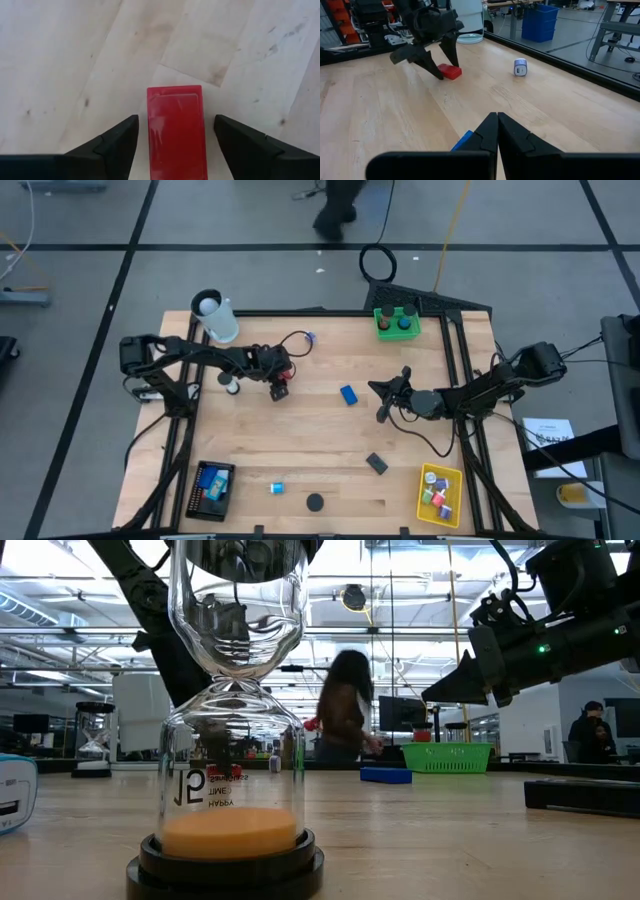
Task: Pick & Place Office items
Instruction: Put the red digital clock into the black bin, then put the orange hourglass into the green bin
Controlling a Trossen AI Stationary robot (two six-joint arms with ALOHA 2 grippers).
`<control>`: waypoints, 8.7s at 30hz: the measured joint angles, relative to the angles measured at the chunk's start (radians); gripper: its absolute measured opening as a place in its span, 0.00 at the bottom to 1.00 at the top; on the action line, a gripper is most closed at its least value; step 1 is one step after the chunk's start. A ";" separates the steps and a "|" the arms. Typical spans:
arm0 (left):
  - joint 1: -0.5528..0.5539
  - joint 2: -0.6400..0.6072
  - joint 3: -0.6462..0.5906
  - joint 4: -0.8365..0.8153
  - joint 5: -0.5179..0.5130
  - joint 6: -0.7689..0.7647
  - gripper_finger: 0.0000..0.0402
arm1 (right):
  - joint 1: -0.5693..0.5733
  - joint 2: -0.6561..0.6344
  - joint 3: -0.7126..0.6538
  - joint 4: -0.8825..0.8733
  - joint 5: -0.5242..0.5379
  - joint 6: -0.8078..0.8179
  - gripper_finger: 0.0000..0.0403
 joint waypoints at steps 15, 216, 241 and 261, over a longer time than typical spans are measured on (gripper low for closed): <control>-0.121 -0.185 0.028 -0.292 0.016 -0.012 0.39 | 0.000 0.000 0.000 -0.007 0.000 0.003 0.01; -0.569 0.151 -0.330 1.323 0.060 0.086 0.04 | 0.301 0.667 1.045 -0.567 -0.733 -0.148 0.55; -0.571 0.151 -0.330 1.316 0.060 0.071 0.05 | 0.311 0.148 0.764 -0.958 -0.128 -0.049 0.51; -0.571 0.151 -0.330 1.319 0.060 0.072 0.06 | -0.165 -0.326 0.070 -0.701 -0.105 0.130 0.50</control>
